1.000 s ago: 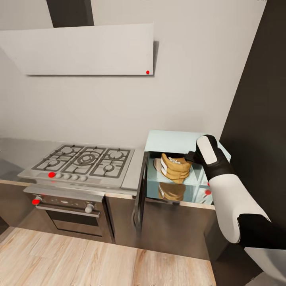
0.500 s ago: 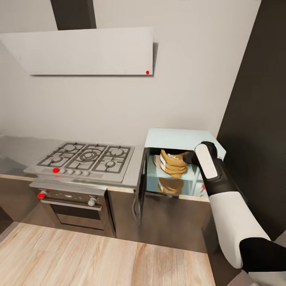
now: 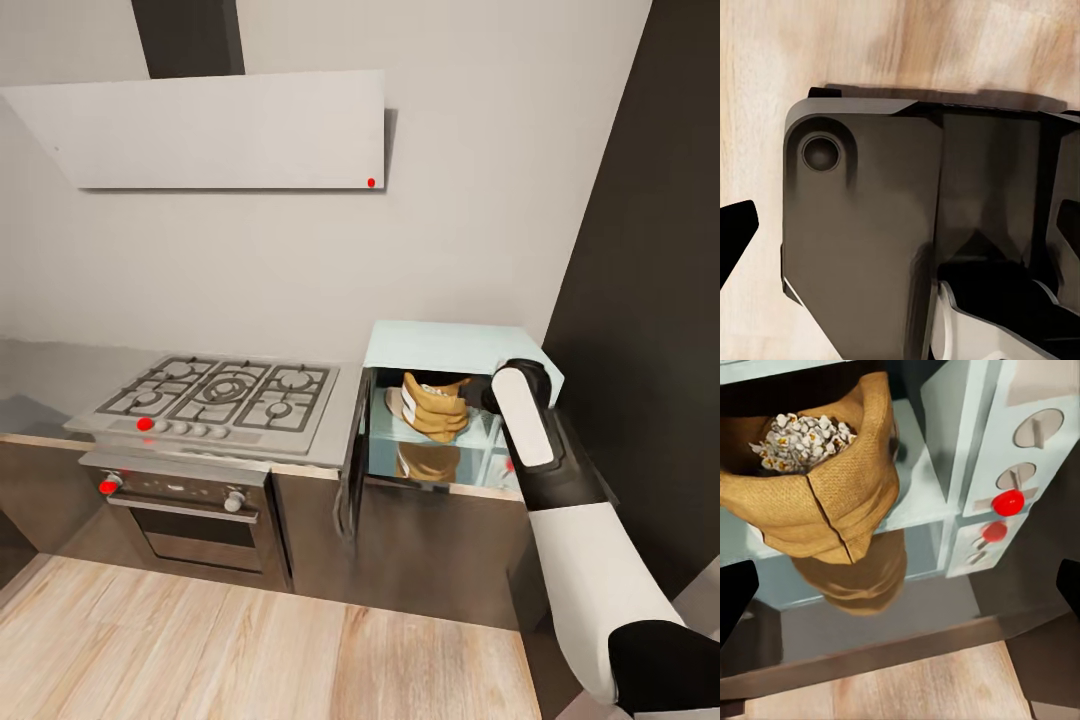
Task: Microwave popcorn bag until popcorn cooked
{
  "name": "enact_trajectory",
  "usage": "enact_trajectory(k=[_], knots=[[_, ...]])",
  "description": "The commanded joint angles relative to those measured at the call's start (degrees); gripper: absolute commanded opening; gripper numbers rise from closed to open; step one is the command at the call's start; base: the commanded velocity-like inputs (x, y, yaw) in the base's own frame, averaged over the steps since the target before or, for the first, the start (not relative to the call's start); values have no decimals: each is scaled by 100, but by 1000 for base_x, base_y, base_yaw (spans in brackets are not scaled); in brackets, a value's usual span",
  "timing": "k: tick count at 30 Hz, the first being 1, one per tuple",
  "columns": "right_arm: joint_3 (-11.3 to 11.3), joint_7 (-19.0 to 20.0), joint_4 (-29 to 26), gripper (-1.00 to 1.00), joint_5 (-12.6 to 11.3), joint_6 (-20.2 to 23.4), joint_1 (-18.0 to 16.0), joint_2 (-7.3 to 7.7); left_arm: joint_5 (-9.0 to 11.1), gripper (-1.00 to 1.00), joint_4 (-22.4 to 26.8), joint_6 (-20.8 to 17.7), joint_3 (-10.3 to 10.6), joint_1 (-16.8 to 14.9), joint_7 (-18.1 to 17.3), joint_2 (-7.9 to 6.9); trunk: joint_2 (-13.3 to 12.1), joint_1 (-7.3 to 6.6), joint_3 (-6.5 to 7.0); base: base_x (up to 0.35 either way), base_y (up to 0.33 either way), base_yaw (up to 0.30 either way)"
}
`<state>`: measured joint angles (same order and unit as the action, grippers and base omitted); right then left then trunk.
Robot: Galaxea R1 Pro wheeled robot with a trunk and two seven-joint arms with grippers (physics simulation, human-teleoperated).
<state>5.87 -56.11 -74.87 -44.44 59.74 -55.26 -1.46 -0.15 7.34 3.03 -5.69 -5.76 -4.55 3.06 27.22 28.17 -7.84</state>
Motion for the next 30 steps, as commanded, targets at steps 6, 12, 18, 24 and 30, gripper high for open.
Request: enact_trajectory(k=[6, 12, 18, 24, 30], knots=[[198, -16, -197, 100, -47, 26, 187, 55, -2, 100, -4, 14, -46, -4, -28, 1, 10, 3, -11, 0, 0, 0], [391, 173, -389, 100, -47, -7, 380, 169, -2, 100, -4, 14, -46, -1, -28, 1, 10, 3, -11, 0, 0, 0], [1356, 1565, -1596, 100, -41, -1412, 2281, 982, -2, 100, -4, 19, -46, 0, -28, 1, 10, 3, -11, 0, 0, 0], [1977, 1702, -1513, 100, 249, -2312, 2801, 1163, -2, 100, -4, 22, -46, -1, -28, 1, 10, 3, -11, 0, 0, 0], [2135, 2625, -1004, 100, 1455, -3783, 2844, 1154, -2, 100, -4, 22, -46, -2, -28, 1, 10, 3, -11, 0, 0, 0]])
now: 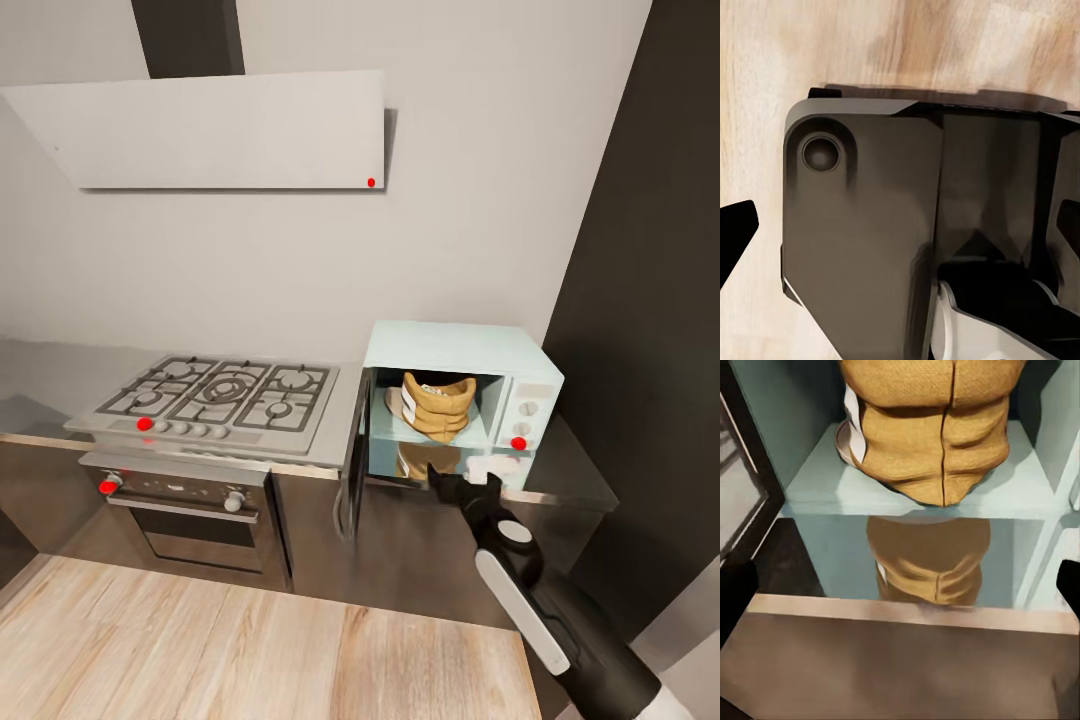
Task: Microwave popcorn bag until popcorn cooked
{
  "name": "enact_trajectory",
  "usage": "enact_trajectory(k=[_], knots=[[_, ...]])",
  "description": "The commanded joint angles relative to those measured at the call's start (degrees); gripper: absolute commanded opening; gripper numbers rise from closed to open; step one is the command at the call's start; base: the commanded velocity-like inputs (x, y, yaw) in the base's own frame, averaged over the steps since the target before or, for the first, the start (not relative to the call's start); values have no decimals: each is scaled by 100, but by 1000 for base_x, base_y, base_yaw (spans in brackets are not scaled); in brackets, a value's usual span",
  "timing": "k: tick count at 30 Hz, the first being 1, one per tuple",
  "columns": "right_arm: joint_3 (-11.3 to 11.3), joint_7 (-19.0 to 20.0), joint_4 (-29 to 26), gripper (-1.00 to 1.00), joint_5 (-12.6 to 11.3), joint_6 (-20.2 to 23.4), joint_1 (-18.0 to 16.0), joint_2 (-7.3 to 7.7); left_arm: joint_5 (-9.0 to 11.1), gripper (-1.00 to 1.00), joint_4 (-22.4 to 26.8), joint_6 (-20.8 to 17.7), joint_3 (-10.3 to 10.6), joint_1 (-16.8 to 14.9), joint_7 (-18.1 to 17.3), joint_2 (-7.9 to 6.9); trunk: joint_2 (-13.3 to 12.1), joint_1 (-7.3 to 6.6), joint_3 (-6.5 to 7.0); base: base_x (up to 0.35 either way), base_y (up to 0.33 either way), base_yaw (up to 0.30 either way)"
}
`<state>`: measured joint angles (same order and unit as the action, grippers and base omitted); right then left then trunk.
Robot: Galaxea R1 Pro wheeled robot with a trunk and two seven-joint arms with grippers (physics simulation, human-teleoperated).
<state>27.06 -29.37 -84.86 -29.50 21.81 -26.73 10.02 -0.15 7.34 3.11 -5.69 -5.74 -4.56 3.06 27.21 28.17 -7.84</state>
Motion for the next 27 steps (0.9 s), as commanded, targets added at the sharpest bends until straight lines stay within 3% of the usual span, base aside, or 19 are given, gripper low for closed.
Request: enact_trajectory(k=[1, 6, 12, 19, 21, 23, 27], knots=[[9, 15, 149, 100, -1, -156, -34, 3, -2, 100, -4, 14, -47, -4, -28, 2, 11, 3, -11, 0, 0, 0], [25, 83, 541, 100, 46, -665, -440, -29, -4, 100, -4, 14, -47, -6, -28, 2, 11, 3, -11, 0, 0, 0], [71, 214, 2344, 100, 50, -1299, -1429, -286, -2, 100, -4, 14, -47, -7, -28, 1, 11, 3, -11, 0, 0, 0], [103, 523, 4303, 100, 58, -1634, -2373, -876, -3, 100, -4, 14, -47, -7, -28, 1, 11, 3, -11, 0, 0, 0], [236, 568, 4642, 100, 74, -1754, -2525, -1005, -2, 100, -4, 11, -47, -7, -28, 1, 11, 3, -11, 0, 0, 0], [487, 630, 5177, 100, 163, -1958, -2783, -1257, -2, 100, -4, 12, -47, -7, -28, 2, 11, 3, -11, 0, 0, 0], [543, 763, 5960, 100, 188, -2290, -3138, -1369, -4, 100, -4, 11, -47, -7, -23, 2, 11, 3, -11, 0, 0, 0]])
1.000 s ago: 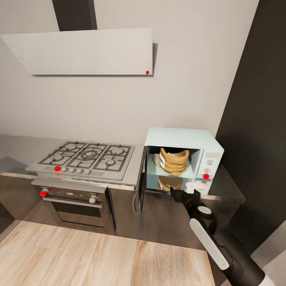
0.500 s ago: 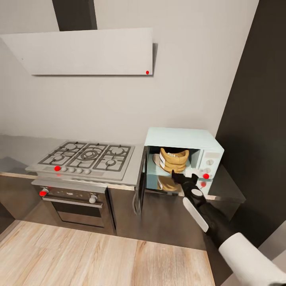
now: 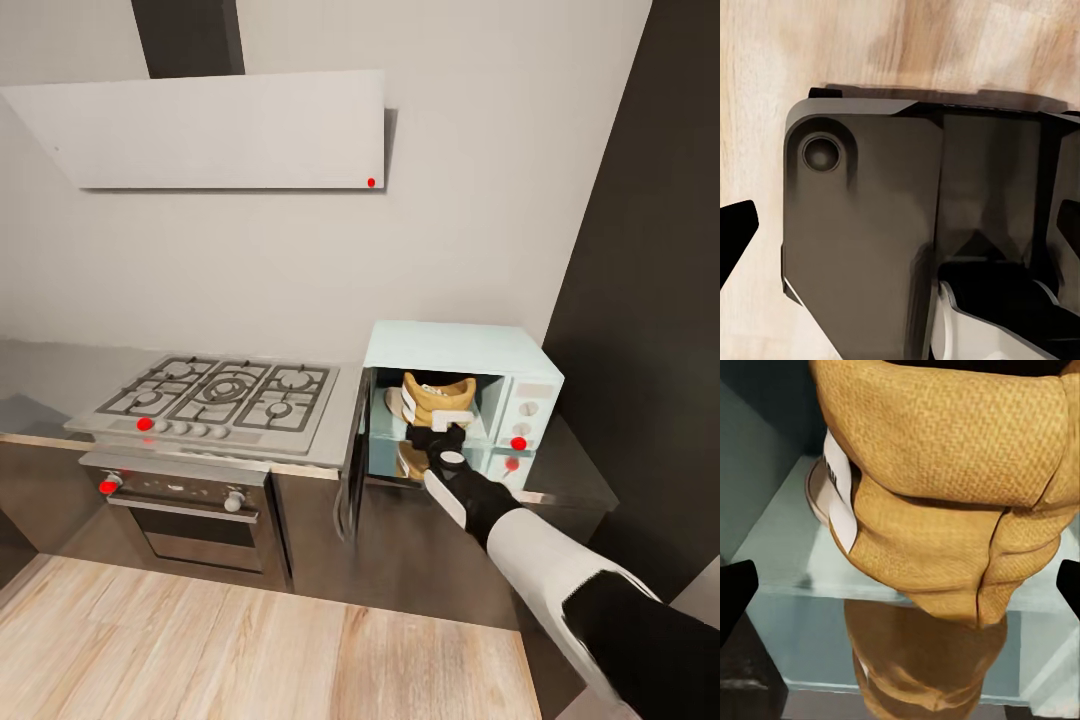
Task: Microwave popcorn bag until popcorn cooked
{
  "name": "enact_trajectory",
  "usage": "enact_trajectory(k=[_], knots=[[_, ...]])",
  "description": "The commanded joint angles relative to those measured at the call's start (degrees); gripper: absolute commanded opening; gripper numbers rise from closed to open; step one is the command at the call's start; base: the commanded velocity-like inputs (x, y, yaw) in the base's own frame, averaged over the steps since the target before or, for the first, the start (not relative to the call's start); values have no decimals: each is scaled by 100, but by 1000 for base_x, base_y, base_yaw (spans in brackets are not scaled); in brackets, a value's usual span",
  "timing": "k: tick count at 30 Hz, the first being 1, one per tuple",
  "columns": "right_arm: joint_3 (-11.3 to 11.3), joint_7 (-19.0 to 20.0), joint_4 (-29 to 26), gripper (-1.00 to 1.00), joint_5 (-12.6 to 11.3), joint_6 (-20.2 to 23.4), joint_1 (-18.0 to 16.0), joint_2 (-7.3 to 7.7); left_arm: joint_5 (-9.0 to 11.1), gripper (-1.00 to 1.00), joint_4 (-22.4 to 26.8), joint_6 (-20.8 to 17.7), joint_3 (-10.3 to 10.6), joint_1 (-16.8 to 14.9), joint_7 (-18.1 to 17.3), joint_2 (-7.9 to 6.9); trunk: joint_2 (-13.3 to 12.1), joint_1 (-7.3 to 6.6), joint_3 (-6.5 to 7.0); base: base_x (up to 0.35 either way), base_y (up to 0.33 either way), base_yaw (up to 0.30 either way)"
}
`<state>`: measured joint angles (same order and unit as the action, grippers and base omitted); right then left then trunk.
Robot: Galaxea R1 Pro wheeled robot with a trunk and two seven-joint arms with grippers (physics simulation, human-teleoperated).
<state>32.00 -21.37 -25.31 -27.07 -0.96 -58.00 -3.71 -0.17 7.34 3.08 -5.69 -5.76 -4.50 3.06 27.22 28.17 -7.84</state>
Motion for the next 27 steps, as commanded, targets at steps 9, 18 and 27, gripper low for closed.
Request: enact_trajectory(k=[9, 18, 27], knots=[[69, 204, 557, 100, -62, -431, -251, 38, -1, 100, -5, 8, -38, -4, -14, 9, 11, 3, -11, 0, 0, 0], [61, 229, 597, 100, -70, -466, -255, 71, -2, 100, -5, 0, -47, -4, -10, 5, 11, 3, -11, 135, 0, 0], [47, 229, 594, 100, -71, -466, -256, 64, -9, 100, -5, -43, -47, -4, -30, 2, 11, 3, -11, 86, 0, 0]])
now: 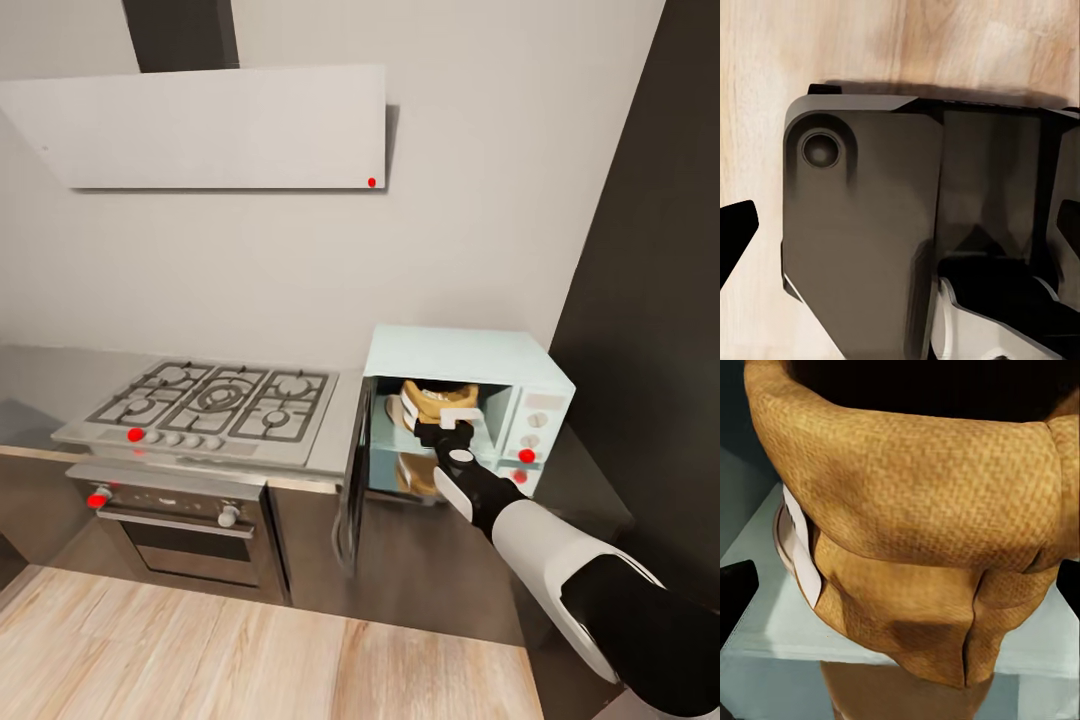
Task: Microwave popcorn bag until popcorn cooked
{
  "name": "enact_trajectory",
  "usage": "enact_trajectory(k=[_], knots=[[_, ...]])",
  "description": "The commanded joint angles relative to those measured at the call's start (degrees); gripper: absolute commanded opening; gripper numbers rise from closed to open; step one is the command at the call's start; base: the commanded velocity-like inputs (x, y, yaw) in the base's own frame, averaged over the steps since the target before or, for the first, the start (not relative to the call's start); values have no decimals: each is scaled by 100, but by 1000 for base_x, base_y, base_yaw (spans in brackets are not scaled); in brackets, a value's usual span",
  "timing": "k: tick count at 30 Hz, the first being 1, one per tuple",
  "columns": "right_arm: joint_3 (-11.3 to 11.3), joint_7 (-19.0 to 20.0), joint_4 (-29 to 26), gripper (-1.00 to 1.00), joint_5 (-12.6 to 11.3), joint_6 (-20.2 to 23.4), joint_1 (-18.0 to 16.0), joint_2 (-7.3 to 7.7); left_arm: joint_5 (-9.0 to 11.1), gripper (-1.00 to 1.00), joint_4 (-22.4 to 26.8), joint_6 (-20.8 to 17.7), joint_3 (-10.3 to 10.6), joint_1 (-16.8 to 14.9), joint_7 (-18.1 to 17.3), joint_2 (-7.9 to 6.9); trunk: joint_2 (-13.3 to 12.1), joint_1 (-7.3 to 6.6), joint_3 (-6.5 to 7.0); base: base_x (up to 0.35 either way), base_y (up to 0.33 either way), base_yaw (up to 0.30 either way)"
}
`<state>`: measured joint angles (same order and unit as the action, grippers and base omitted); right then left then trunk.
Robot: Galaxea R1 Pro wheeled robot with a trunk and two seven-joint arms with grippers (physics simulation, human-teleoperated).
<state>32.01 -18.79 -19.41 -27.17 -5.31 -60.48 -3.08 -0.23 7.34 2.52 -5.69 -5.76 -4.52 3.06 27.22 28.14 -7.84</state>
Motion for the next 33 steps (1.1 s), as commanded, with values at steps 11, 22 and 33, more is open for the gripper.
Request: enact_trajectory(k=[11, 22, 33], knots=[[38, 60, -1, 100, -61, -28, -8, 9, -3, 100, -5, 28, -29, -4, -10, 10, 10, 5, -11, 56, 0, 0], [23, 60, -1, 100, -61, -22, -16, 10, -6, 100, -5, 6, -20, -4, -17, 10, 10, 5, -11, 96, 0, 0], [18, 60, -1, 100, -61, -14, -29, 10, -12, 100, -5, 3, -27, -4, -21, 10, 10, 5, -11, 84, 0, 0]])
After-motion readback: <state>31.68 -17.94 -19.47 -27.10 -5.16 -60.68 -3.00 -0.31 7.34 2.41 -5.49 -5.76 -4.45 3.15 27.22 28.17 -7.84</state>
